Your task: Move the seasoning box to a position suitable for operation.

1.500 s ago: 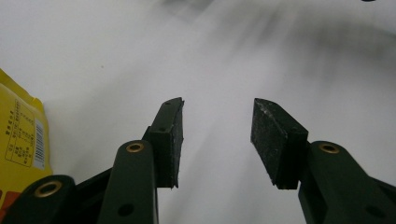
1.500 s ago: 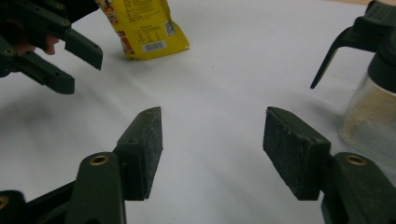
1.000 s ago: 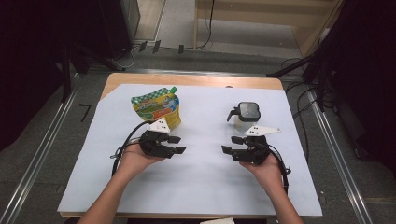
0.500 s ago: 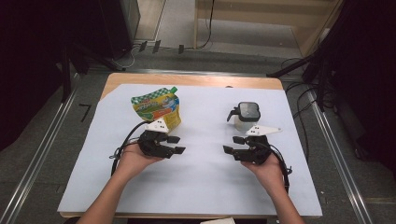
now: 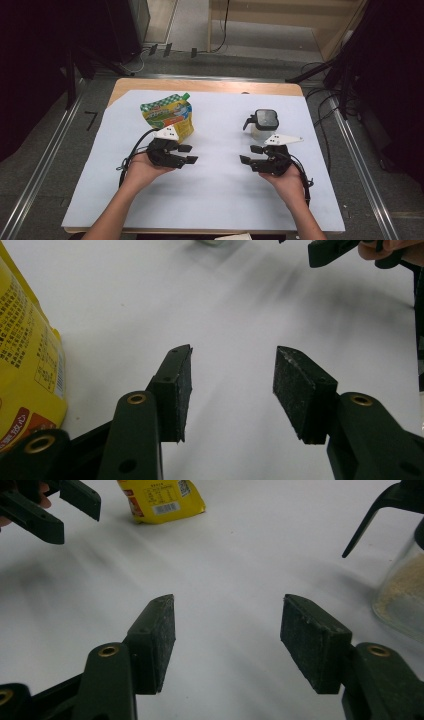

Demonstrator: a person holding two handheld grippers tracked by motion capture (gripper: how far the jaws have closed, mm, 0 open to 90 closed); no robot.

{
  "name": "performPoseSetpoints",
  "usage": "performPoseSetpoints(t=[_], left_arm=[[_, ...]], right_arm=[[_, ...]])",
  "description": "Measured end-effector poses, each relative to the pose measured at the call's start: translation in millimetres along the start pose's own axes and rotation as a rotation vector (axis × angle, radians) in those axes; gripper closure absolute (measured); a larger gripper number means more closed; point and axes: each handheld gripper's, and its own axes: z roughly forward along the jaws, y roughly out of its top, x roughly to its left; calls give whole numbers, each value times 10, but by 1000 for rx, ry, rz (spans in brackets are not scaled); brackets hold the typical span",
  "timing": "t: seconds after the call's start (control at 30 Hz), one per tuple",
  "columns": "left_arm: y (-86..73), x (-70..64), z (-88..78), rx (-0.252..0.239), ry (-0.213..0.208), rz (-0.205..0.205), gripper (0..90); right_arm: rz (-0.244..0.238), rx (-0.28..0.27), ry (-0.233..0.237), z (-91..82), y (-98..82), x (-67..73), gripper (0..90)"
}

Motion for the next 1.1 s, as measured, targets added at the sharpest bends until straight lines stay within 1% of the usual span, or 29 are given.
performPoseSetpoints(t=[0.03, 0.1, 0.2, 0.3, 0.37, 0.4, 0.43, 0.5, 0.53, 0.57, 0.6, 0.63, 0.67, 0.7, 0.87, 0.9, 1.03, 1.1], left_arm=[[0, 3, -1, 13, 9, 7, 487], [1, 4, -3, 16, 8, 6, 482], [1, 5, -3, 18, -7, -2, 478], [3, 5, 2, 20, -4, -9, 467], [5, 3, 2, 20, -2, -8, 451], [6, -1, 2, 22, -3, -4, 451], [9, -4, 1, 26, 0, 3, 445], [15, -11, 1, 32, 1, 9, 430], [18, -18, 6, 28, 5, 5, 416], [23, -27, 11, 27, 19, 3, 416], [26, -28, 13, 32, 20, 6, 407], [28, -30, 17, 32, 8, 0, 411], [28, -30, 17, 32, 8, 0, 411], [29, -30, 17, 32, 3, -1, 410], [34, -38, 10, 25, -7, -5, 407], [35, -37, 8, 28, -7, -4, 407], [32, -38, 16, 29, -12, -10, 404], [29, -38, 25, 33, -15, -11, 402]], right_arm=[[7, -2, -16, -10, 3, -7, 397], [6, -3, -20, -17, 3, -14, 397], [22, -16, -40, -49, 5, -44, 393], [41, -28, -63, -77, 6, -88, 392], [56, -36, -76, -98, 5, -130, 397], [56, -36, -76, -98, 5, -130, 397], [65, -33, -84, -111, 2, -150, 417], [78, -31, -92, -138, -8, -187, 423], [79, -32, -120, -159, -15, -223, 419], [79, -32, -120, -159, -15, -223, 419], [89, -39, -150, -174, -20, -265, 403], [95, -42, -164, -179, -22, -292, 396], [95, -42, -164, -179, -22, -292, 396], [114, -49, -187, -187, -27, -342, 377], [157, -57, -245, -164, -38, -455, 309], [157, -57, -245, -164, -38, -455, 309], [170, -53, -293, -111, -43, -537, 278], [191, -47, -318, -79, -49, -590, 249]])
